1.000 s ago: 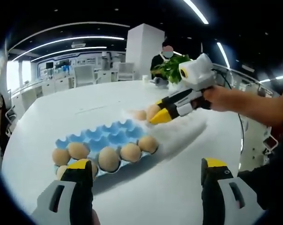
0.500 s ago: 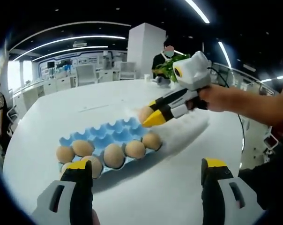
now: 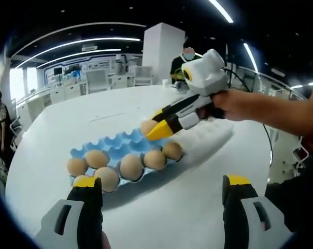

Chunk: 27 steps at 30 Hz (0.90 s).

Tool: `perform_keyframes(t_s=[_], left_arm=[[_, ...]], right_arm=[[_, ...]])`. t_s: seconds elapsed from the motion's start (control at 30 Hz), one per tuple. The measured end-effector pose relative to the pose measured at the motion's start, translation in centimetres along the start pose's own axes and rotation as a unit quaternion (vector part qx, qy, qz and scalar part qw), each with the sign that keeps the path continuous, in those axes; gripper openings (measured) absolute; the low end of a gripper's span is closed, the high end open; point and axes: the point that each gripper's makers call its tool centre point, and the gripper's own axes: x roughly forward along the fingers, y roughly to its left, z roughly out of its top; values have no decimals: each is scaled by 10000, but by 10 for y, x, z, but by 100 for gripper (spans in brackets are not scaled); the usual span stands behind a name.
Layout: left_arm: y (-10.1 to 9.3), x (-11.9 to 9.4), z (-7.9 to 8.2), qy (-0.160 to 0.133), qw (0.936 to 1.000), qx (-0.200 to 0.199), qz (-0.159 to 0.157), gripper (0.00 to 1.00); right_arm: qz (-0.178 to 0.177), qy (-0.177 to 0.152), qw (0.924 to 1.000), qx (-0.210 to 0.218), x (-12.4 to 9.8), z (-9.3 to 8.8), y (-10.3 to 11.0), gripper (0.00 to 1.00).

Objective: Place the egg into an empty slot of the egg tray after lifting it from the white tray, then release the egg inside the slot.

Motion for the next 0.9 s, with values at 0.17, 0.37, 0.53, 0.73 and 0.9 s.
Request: perform_keyframes(t_s=[0.17, 0.37, 0.53, 0.73, 0.9], left_arm=[[4, -1, -1, 20, 10000, -20, 52, 98], [5, -3, -4, 26, 9999, -58, 84, 98], [5, -4, -5, 39, 9999, -65, 86, 98], [7, -5, -5, 31, 9999, -76, 108, 98], [8, -5, -6, 36, 9999, -75, 119, 98]], right_arm=[[83, -59, 9999, 17, 7, 6, 4, 27], [104, 75, 9999, 45, 16, 0, 5, 25], [181, 88, 9998, 61, 20, -1, 9, 25], [194, 237, 9994, -178, 22, -2, 11, 25], [267, 485, 9979, -335, 24, -3, 11, 25]])
